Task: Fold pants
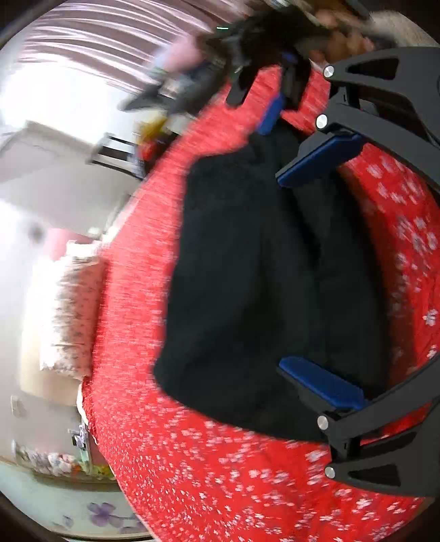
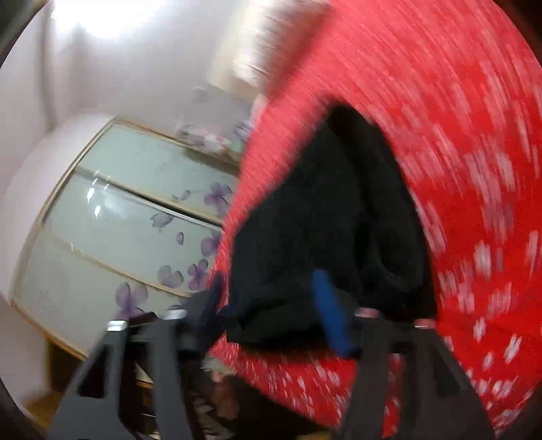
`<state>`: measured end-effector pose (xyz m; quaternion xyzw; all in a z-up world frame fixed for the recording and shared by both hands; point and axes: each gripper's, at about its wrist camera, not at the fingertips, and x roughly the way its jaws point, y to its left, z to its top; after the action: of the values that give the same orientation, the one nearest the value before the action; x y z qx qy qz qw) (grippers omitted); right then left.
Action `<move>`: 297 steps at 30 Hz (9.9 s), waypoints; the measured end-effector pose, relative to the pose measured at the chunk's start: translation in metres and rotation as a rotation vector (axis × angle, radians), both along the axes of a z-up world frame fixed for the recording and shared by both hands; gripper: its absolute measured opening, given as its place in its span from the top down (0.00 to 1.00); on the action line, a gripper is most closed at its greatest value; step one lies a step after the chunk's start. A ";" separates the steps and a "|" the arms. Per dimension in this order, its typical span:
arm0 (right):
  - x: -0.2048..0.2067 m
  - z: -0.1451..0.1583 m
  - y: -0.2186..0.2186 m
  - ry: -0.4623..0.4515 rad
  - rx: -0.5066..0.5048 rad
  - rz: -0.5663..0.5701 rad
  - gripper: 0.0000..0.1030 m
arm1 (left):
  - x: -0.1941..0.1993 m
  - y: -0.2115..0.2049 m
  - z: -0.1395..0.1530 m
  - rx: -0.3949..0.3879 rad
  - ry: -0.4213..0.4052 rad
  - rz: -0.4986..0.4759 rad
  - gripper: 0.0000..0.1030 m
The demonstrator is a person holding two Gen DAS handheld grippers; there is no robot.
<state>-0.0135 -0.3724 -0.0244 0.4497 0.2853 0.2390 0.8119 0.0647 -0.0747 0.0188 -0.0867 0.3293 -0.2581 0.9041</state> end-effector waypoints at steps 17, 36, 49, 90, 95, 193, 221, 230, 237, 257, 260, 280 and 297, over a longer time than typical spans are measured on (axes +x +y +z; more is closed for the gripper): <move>0.076 -0.019 0.008 0.092 0.090 -0.023 0.14 | 0.181 0.011 -0.022 -0.342 0.456 0.053 0.02; 0.040 0.017 0.010 0.020 -0.104 0.053 0.10 | 0.054 0.034 -0.012 -0.060 0.120 -0.054 0.02; 0.064 -0.012 -0.018 0.240 -0.268 -0.101 0.23 | 0.062 0.101 -0.026 -0.225 0.216 0.124 0.02; 0.068 0.010 0.011 0.039 -0.251 0.055 0.50 | 0.060 0.096 -0.033 -0.178 0.215 0.131 0.02; 0.078 -0.009 0.003 0.186 -0.264 0.005 0.50 | 0.062 0.100 -0.031 -0.217 0.219 0.126 0.02; 0.115 -0.005 -0.004 0.118 -0.051 -0.127 0.23 | 0.137 0.047 -0.022 -0.306 0.292 0.027 0.09; -0.011 0.010 0.137 0.037 -0.960 -0.295 0.01 | -0.062 0.050 -0.016 0.290 -0.035 0.193 0.02; -0.027 0.001 0.154 0.071 -1.023 -0.323 0.01 | -0.063 0.042 -0.019 0.335 -0.050 0.178 0.02; -0.025 -0.006 0.171 0.076 -1.105 -0.294 0.01 | -0.058 0.030 -0.027 0.419 -0.043 0.178 0.02; -0.019 -0.013 0.165 0.133 -1.120 -0.279 0.01 | -0.060 0.012 -0.036 0.451 -0.034 0.114 0.02; -0.019 -0.013 0.164 0.138 -1.120 -0.286 0.01 | -0.063 0.004 -0.038 0.476 -0.051 0.096 0.02; -0.016 -0.016 0.153 0.156 -1.112 -0.287 0.01 | -0.065 0.001 -0.039 0.470 -0.044 0.077 0.02; -0.016 -0.015 0.153 0.156 -1.111 -0.287 0.01 | -0.063 0.006 -0.041 0.464 -0.036 0.075 0.02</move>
<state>-0.0293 -0.2196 -0.0399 0.0064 0.3632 -0.0928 0.9271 0.0017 -0.0684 -0.0222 0.1159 0.3602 -0.1433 0.9145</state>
